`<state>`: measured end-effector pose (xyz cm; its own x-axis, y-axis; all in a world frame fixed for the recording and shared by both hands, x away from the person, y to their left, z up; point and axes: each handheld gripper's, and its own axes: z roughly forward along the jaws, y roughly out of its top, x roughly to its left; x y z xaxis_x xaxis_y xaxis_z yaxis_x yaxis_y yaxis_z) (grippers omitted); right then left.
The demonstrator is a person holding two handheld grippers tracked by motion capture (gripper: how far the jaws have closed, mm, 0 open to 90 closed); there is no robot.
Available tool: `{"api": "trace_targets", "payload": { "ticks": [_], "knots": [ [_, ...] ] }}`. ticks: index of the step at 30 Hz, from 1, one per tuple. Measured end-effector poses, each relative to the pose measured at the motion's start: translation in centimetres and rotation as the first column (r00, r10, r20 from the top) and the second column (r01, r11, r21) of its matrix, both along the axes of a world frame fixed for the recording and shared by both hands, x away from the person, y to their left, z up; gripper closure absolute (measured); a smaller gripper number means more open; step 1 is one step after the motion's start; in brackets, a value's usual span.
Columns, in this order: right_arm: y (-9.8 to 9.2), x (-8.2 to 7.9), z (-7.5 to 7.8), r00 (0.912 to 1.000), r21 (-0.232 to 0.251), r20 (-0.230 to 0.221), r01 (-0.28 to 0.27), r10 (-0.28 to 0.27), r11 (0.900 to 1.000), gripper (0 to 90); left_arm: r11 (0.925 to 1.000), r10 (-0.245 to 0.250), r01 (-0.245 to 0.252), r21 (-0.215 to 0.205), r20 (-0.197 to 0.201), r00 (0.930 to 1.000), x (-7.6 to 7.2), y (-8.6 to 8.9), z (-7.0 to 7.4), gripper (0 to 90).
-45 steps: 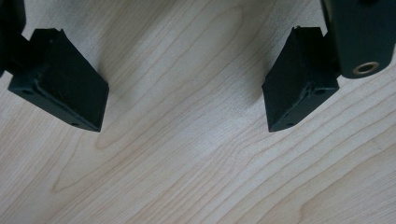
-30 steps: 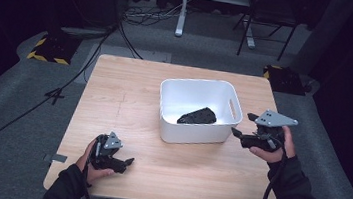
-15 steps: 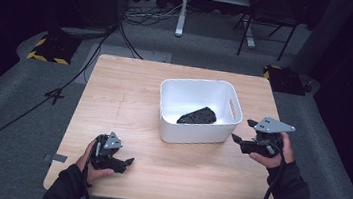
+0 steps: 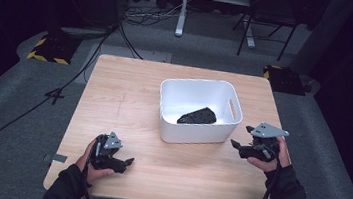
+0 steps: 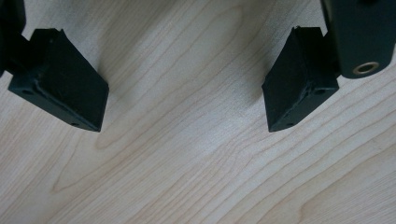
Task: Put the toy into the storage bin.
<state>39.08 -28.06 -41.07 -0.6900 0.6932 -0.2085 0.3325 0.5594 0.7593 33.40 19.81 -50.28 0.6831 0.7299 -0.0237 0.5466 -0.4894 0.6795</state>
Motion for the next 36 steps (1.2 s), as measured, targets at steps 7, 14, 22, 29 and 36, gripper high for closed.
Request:
{"api": "trace_targets", "payload": {
  "ticks": [7, 14, 22, 29, 36],
  "knots": [
    [-0.4, 0.1, -0.9, 0.9999, -0.005, -0.015, 0.006, -0.006, 1.0, 24.0, 1.0, 0.0, 0.0, 0.0, 0.0, 1.0, 0.0, 0.0, 0.0, 14.5],
    [-0.7, -0.1, -2.0, 0.9993, -0.017, -0.032, 0.018, -0.019, 1.0, 23.9, 1.0, 0.0, 0.0, 0.0, 0.0, 1.0, 0.0, 0.0, 0.0, 14.5],
    [-1.6, -0.4, -3.3, 0.9974, -0.017, -0.062, 0.035, -0.036, 0.999, 24.1, 1.0, 0.0, 0.0, 0.0, 0.0, 1.0, 0.0, 0.0, 0.0, 14.6],
    [-2.3, -0.8, -4.5, 0.9949, -0.024, -0.087, 0.049, -0.051, 0.999, 24.1, 1.0, 0.0, 0.0, 0.0, 0.0, 1.0, 0.0, 0.0, 0.0, 14.5],
    [-3.0, -1.4, -5.3, 0.9944, -0.039, -0.099, 0.034, -0.038, 0.999, 24.0, 1.0, 0.0, 0.0, 0.0, 0.0, 1.0, 0.0, 0.0, 0.0, 14.5]
  ]
}}
